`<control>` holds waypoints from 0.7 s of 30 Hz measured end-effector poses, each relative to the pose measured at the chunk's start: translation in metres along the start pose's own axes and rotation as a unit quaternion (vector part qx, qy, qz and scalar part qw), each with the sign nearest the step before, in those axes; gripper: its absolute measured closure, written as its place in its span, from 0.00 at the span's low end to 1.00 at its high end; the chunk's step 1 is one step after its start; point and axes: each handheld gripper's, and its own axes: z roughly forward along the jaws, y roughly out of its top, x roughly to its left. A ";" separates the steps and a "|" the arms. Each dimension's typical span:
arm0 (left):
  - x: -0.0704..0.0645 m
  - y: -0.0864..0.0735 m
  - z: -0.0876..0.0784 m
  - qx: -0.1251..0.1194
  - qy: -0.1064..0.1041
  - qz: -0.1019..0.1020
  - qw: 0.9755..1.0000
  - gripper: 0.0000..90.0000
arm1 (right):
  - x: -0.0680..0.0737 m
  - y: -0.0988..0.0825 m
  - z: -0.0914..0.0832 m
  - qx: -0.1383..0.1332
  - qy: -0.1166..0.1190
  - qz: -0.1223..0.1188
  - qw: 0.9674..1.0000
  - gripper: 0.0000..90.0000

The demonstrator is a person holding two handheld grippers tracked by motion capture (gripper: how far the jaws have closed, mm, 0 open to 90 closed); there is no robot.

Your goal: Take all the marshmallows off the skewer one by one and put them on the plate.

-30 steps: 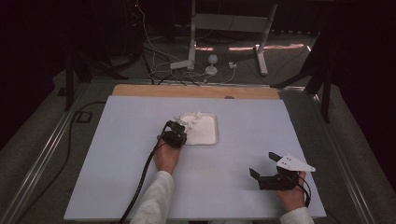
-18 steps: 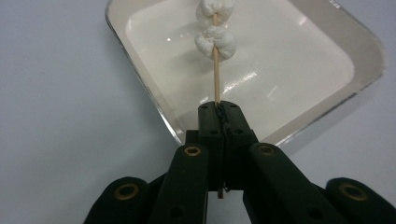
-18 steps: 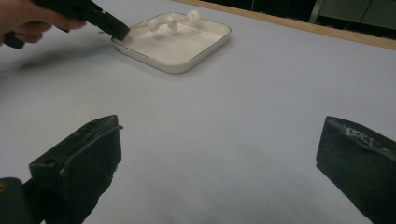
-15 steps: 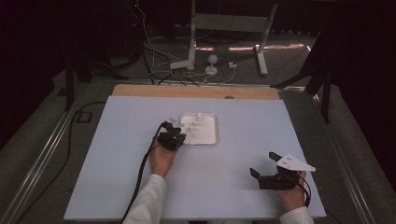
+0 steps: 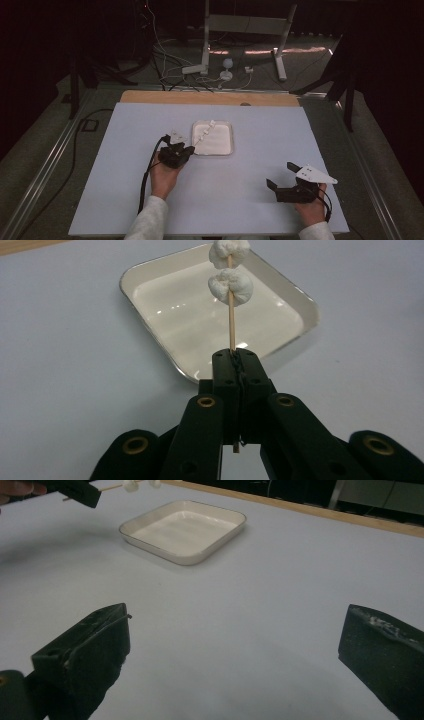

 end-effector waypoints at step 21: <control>-0.014 -0.039 -0.072 -0.075 -0.025 0.042 0.996 1.00 | 0.032 0.077 0.044 -0.053 0.096 0.030 0.994 0.00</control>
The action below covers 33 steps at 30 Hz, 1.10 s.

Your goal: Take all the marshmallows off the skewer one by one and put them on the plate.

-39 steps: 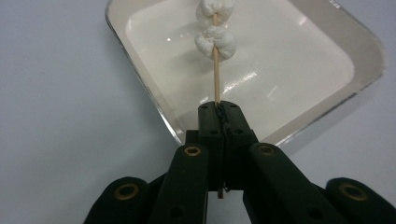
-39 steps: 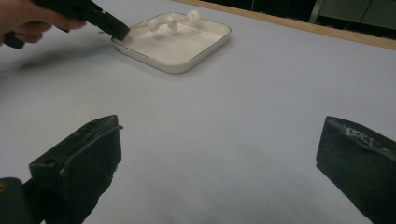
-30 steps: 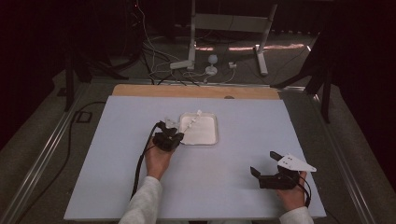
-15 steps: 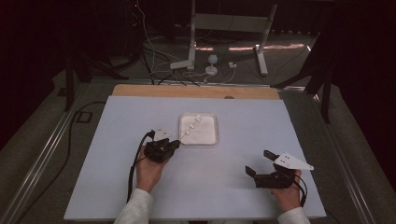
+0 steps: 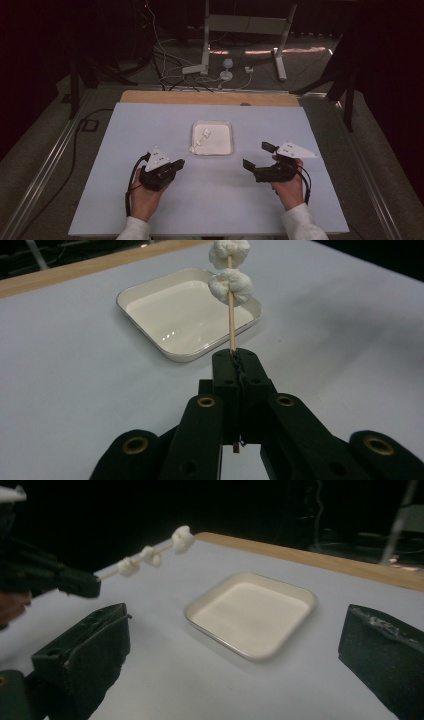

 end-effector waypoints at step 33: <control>-0.010 -0.014 -0.002 -0.030 -0.016 0.055 0.998 1.00 | 0.008 0.053 0.110 0.123 0.142 0.154 0.970 0.87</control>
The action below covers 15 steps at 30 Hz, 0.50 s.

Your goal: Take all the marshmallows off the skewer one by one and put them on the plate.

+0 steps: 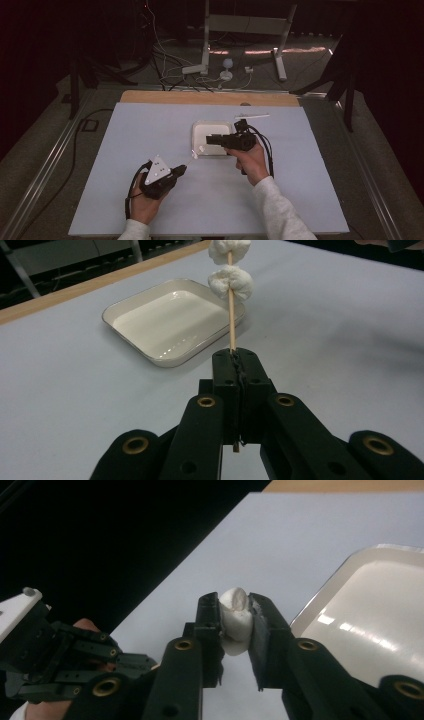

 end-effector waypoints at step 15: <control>0.004 -0.002 -0.005 0.013 0.025 -0.006 1.000 1.00 | -0.005 0.018 -0.031 -0.063 -0.124 -0.052 0.989 0.89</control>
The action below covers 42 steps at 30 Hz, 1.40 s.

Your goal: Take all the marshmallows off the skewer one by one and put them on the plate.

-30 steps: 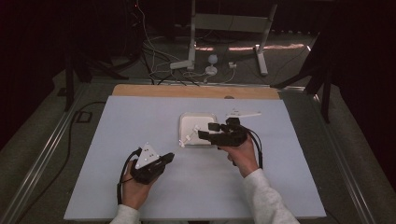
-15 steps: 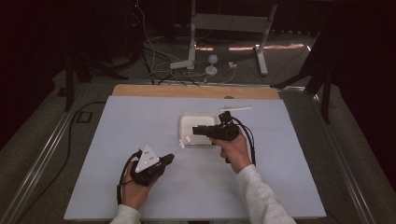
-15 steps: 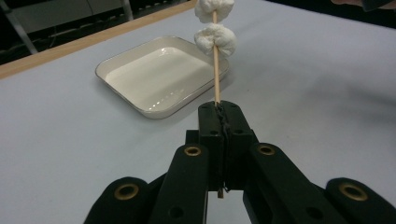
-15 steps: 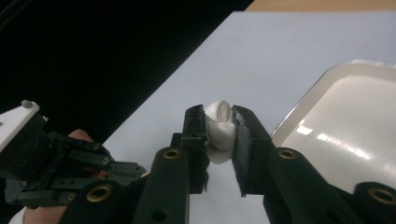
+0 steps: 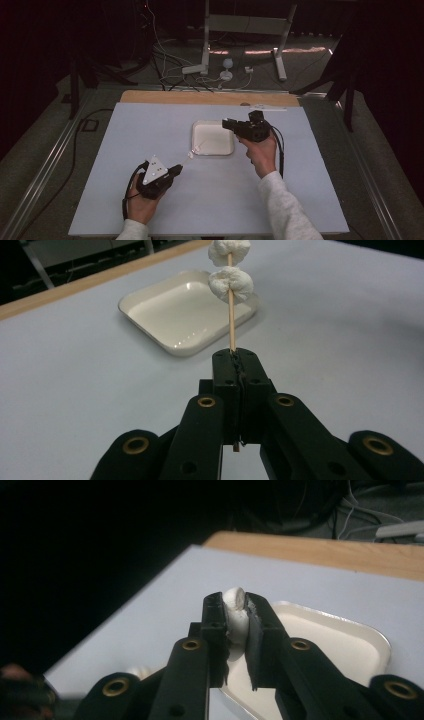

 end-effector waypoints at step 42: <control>0.008 -0.007 0.004 0.007 0.023 -0.037 0.999 1.00 | 0.029 -0.034 0.048 0.077 0.050 -0.016 0.996 0.31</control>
